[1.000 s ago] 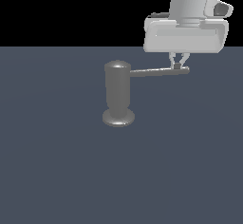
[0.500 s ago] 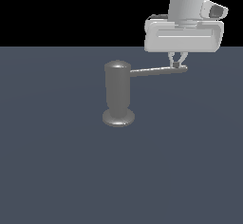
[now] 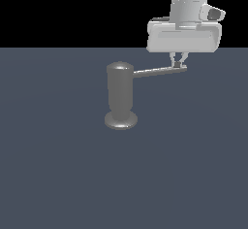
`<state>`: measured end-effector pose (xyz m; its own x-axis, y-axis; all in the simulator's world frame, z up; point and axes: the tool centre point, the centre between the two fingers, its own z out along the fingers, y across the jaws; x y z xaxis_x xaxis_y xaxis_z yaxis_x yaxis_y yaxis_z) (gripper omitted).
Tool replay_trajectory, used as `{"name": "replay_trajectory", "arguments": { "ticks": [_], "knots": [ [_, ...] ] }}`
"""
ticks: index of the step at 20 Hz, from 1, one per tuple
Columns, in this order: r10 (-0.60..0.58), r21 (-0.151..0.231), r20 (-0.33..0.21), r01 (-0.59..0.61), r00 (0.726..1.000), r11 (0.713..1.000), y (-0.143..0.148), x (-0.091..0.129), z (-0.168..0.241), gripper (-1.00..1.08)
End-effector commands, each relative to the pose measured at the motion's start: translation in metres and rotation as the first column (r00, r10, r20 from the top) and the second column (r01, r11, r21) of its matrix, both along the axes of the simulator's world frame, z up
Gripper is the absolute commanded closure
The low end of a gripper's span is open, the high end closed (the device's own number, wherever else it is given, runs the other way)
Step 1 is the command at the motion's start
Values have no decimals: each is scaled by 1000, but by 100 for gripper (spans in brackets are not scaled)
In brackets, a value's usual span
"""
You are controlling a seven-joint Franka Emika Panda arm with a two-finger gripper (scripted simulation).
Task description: Turn on the faucet by rotating a designated handle.
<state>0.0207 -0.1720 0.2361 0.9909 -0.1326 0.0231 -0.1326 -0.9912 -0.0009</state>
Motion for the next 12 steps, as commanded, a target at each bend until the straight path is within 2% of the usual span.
{"name": "replay_trajectory", "arguments": {
  "ticks": [1,12],
  "knots": [
    [2,1,-4,-2,1000,1000,2,9,-5,108],
    [-5,2,-9,5,1000,1000,-2,39,-8,108]
  ]
}}
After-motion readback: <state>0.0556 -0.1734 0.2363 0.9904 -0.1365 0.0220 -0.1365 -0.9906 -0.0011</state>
